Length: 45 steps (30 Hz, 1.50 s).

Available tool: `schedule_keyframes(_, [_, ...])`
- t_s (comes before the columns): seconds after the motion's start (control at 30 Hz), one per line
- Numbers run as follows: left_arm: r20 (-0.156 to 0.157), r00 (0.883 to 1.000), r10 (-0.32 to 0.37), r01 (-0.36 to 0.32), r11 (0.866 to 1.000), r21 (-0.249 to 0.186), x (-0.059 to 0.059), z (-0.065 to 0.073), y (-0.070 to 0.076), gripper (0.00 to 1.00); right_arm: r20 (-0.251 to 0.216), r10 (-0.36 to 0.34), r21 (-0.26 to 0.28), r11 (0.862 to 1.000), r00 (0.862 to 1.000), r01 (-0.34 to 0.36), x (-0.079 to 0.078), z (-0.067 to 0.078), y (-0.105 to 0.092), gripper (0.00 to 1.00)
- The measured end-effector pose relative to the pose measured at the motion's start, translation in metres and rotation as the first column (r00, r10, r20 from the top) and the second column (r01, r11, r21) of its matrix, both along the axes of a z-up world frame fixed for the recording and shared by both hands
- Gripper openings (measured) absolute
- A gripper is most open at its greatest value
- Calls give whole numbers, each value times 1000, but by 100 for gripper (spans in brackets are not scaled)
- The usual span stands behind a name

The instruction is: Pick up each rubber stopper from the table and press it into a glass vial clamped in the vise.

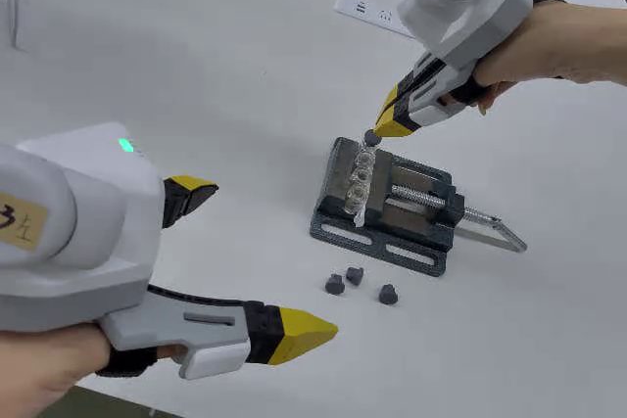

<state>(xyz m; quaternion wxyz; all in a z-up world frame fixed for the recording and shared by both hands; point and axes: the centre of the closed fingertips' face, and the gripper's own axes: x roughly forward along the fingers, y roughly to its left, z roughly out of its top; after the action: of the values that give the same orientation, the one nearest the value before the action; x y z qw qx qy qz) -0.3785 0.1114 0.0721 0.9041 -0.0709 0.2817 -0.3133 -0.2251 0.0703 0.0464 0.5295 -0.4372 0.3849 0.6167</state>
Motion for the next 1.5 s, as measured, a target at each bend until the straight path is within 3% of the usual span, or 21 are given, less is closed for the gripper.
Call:
schedule_keyframes(0.5, [-11,1000,-5,5,1000,-12,0,-6,-7,99,-3,18,-26,999,1000,-19,2,-8,0,0])
schedule_keyframes(0.8, [-20,1000,5,-6,1000,-19,2,-8,-6,99,3,78,-119,990,997,-77,3,-9,-5,0])
schedule_keyframes(0.9, [-26,1000,8,-8,1000,-21,3,-10,-6,99,5,83,-128,988,997,-81,7,-11,-4,0])
schedule_keyframes(1.17, [-31,1000,2,-3,1000,-23,7,-11,-4,99,-42,35,-113,993,999,-39,3,-11,-6,0])
schedule_keyframes(1.3, [-34,999,2,-3,1000,-26,9,-12,-5,99,-33,50,-124,991,998,-54,-1,-10,-5,0])
schedule_keyframes(1.5, [-41,999,-2,1,999,-33,10,-15,-6,99,-40,11,-152,988,999,-17,-1,-11,-3,0])
